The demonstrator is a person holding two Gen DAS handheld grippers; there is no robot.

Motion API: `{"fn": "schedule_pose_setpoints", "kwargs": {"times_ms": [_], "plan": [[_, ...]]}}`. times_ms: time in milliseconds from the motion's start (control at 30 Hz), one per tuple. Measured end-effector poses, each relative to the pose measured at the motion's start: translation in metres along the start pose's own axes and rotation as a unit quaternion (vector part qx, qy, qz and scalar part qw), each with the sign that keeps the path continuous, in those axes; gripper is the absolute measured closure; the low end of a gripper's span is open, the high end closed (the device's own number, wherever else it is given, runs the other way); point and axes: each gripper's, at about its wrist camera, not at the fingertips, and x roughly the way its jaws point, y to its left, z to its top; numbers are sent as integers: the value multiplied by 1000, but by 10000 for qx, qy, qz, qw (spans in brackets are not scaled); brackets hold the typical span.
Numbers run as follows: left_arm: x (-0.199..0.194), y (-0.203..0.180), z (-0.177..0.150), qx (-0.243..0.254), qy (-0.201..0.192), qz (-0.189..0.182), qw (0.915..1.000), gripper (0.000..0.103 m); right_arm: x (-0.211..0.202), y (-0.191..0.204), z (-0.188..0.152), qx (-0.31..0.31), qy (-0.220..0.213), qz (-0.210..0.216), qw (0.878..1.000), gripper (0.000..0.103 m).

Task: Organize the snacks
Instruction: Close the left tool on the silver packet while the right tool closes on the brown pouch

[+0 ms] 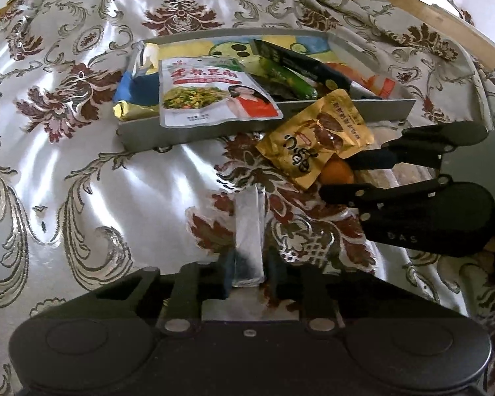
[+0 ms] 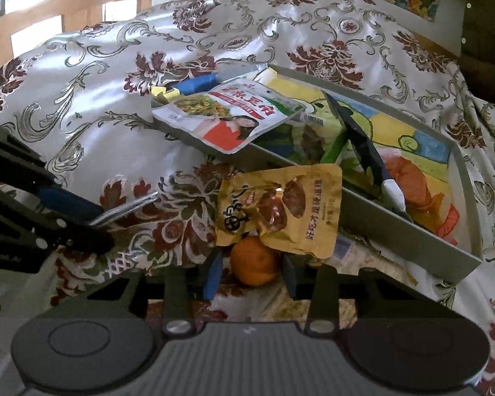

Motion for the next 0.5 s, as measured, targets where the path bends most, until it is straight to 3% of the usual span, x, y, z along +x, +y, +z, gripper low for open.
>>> {"fn": "schedule_pose_setpoints", "kwargs": {"times_ms": [167,500], "plan": [[2,4,0,-184,24,-48,9998,82,4,-2,-2,29,-23,-55,10000,67],[-4,-1,2,-216,9,61,9997,85,-8,9,1,15,49,168,9998,68]]}}
